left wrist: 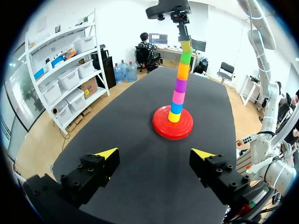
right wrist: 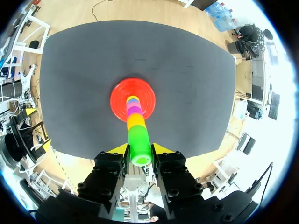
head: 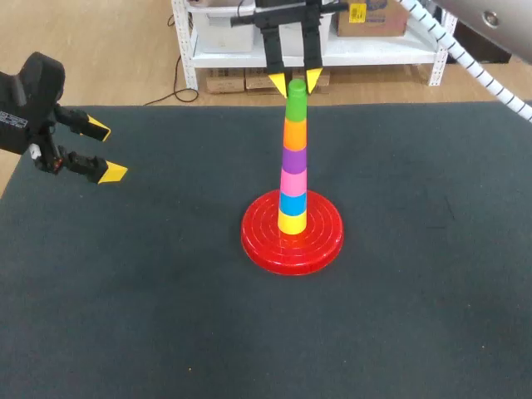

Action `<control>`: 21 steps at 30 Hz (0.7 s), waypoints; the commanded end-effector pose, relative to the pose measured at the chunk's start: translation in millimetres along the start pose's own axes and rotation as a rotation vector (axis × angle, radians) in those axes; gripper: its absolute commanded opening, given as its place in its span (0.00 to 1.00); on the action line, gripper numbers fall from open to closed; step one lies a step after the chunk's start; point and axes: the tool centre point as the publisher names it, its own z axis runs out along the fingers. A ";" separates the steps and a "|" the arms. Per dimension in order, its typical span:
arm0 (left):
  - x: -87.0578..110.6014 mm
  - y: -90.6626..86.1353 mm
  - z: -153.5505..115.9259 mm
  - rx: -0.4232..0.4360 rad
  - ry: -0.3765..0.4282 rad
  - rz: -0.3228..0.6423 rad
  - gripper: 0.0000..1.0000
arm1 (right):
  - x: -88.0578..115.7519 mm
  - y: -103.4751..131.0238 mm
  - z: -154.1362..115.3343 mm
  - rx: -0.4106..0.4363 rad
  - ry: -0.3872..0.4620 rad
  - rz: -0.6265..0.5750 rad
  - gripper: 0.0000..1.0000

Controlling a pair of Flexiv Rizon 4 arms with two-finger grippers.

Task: Pick up and stack the cylinders on the red base in this order: pink,purple,orange,green

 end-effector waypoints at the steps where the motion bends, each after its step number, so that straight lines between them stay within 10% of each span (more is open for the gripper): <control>1: 0.6 1.0 0.7 0.001 -0.001 0.001 1.00 | -12.5 5.1 -0.9 0.014 0.044 0.002 0.00; 21: 0.6 1.0 0.7 0.001 -0.001 0.001 1.00 | -13.4 4.3 2.7 0.003 0.052 0.014 0.00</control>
